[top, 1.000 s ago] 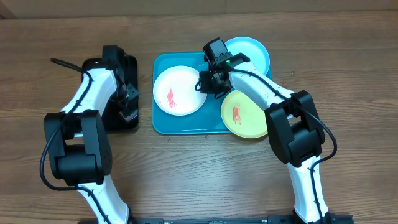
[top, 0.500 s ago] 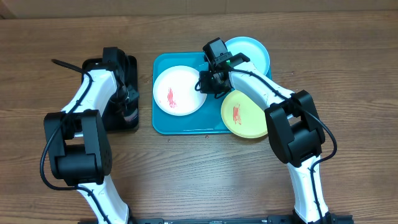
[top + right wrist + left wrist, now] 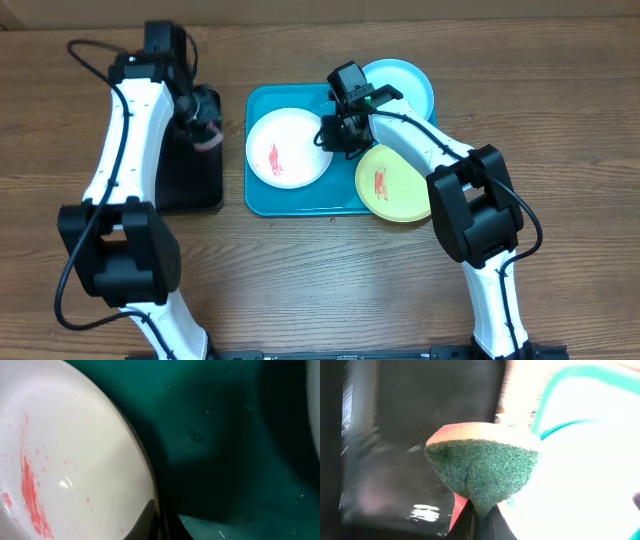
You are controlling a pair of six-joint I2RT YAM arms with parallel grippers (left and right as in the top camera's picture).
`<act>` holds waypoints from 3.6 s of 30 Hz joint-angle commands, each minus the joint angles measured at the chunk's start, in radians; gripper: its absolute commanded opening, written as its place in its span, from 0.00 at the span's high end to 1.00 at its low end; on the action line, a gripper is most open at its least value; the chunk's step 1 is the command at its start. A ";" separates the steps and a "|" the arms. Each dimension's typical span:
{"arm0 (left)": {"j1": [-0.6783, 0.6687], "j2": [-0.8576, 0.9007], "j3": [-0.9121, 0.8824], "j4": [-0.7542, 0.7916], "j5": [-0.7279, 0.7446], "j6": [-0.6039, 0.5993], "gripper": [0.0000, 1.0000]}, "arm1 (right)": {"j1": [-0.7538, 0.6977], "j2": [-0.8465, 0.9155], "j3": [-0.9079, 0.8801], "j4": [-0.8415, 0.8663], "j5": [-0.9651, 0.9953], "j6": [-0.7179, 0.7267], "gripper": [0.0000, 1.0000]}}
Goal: Clean dirty plates on tray and stack at the side
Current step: 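Carry the sponge with left gripper onto the white plate, then scrub the white plate with the sponge while right gripper holds it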
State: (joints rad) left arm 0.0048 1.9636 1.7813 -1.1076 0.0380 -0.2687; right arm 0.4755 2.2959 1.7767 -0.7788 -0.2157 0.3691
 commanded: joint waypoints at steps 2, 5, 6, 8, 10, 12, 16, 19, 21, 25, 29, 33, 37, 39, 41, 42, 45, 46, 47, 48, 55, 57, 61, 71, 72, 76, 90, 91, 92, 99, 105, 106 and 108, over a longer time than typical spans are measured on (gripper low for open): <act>-0.093 -0.017 0.023 0.024 0.129 0.143 0.96 | -0.028 0.006 -0.003 -0.014 -0.085 -0.002 0.96; -0.161 0.005 0.023 0.047 0.109 0.173 0.96 | -0.043 0.006 -0.003 -0.028 -0.097 -0.002 0.96; -0.180 0.016 0.022 0.049 0.086 0.172 0.96 | -0.046 0.006 -0.003 -0.032 -0.099 -0.002 0.96; -0.216 0.052 0.022 0.048 0.016 0.158 0.96 | -0.050 0.006 -0.003 -0.038 -0.100 -0.002 0.97; -0.238 0.096 0.022 0.045 -0.041 0.123 0.96 | -0.051 0.006 -0.003 -0.039 -0.100 -0.002 0.96; -0.248 0.143 0.022 0.040 -0.080 0.074 0.96 | -0.050 0.006 -0.003 -0.039 -0.100 -0.002 0.96; -0.248 0.231 0.022 0.032 -0.149 -0.048 0.96 | -0.050 0.006 -0.003 -0.042 -0.105 -0.002 0.96; -0.250 0.276 0.022 0.054 -0.127 -0.053 0.96 | -0.051 0.006 -0.003 -0.039 -0.108 -0.002 0.96; -0.258 0.294 0.022 0.066 -0.114 -0.042 0.96 | -0.050 0.006 -0.003 -0.038 -0.108 -0.002 0.96; -0.286 0.320 0.022 0.064 -0.032 0.047 0.96 | -0.050 0.006 -0.003 -0.035 -0.108 -0.002 0.96; -0.320 0.327 0.022 0.020 0.219 0.240 0.96 | -0.051 0.006 -0.003 -0.031 -0.108 -0.002 0.96; -0.337 0.327 0.022 0.005 0.370 0.339 0.96 | -0.050 0.006 -0.003 -0.032 -0.108 -0.002 0.96; -0.328 0.327 0.022 0.051 0.247 0.195 0.96 | -0.050 0.006 -0.003 -0.034 -0.108 -0.002 0.96; -0.317 0.327 0.022 0.082 0.121 0.082 0.96 | -0.050 0.006 -0.003 -0.034 -0.108 -0.002 0.96; -0.307 0.327 0.022 0.116 -0.021 -0.020 0.96 | -0.050 0.006 -0.003 -0.035 -0.108 -0.002 0.96; -0.304 0.327 0.022 0.133 -0.094 -0.070 0.96 | -0.050 0.006 -0.003 -0.035 -0.108 -0.002 0.96; -0.301 0.327 0.022 0.171 -0.293 -0.196 0.96 | -0.050 0.006 -0.003 -0.034 -0.108 -0.002 0.96; -0.301 0.327 0.022 0.178 -0.338 -0.216 0.96 | -0.050 0.006 -0.003 -0.034 -0.108 -0.002 0.96; -0.301 0.327 0.022 0.182 -0.380 -0.231 0.96 | -0.050 0.006 -0.003 -0.034 -0.108 -0.002 0.96; -0.301 0.327 0.022 0.181 -0.397 -0.233 0.96 | -0.050 0.006 -0.003 -0.032 -0.108 -0.002 0.96; -0.302 0.327 0.022 -0.007 -0.204 -0.113 0.96 | -0.051 0.006 -0.003 -0.050 -0.137 -0.002 0.96; -0.302 0.327 0.022 -0.050 -0.092 -0.038 0.96 | -0.051 0.006 -0.003 -0.087 -0.191 -0.003 0.96; -0.301 0.327 0.022 -0.078 0.132 0.115 0.96 | -0.051 0.006 -0.003 -0.142 -0.312 -0.033 0.96; -0.323 0.327 0.022 0.092 0.251 0.120 0.96 | -0.050 0.006 -0.003 -0.139 -0.298 -0.032 0.96; -0.325 0.327 0.022 0.110 0.180 0.082 0.96 | -0.050 0.006 -0.003 -0.139 -0.293 -0.032 0.96; -0.326 0.327 0.022 0.117 -0.152 -0.068 0.96 | -0.050 0.006 -0.003 -0.139 -0.275 -0.032 0.96; -0.336 0.327 0.022 -0.135 0.143 0.116 0.96 | -0.051 0.006 -0.003 -0.116 -0.272 -0.032 0.96; -0.338 0.327 0.022 -0.146 0.244 0.196 0.96 | -0.051 0.006 -0.003 -0.114 -0.272 -0.032 0.96; -0.340 0.327 0.022 -0.153 0.329 0.265 0.96 | -0.051 0.006 -0.003 -0.112 -0.272 -0.032 0.96; -0.348 0.327 0.022 -0.060 0.355 0.272 0.96 | -0.051 0.006 -0.003 -0.111 -0.272 -0.032 0.96; -0.344 0.327 0.022 0.104 -0.118 -0.091 0.96 | -0.051 0.006 -0.003 -0.112 -0.272 -0.032 0.96; -0.345 0.327 0.022 0.118 -0.215 -0.172 0.96 | -0.051 0.006 -0.003 -0.113 -0.272 -0.032 0.96; -0.345 0.327 0.022 0.121 -0.361 -0.286 0.96 | -0.051 0.006 -0.003 -0.113 -0.272 -0.032 0.96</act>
State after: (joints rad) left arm -0.3519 2.2734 1.8065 -0.9993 0.0479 -0.3092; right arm 0.4248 2.3047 1.7725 -0.8841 -0.4377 0.3431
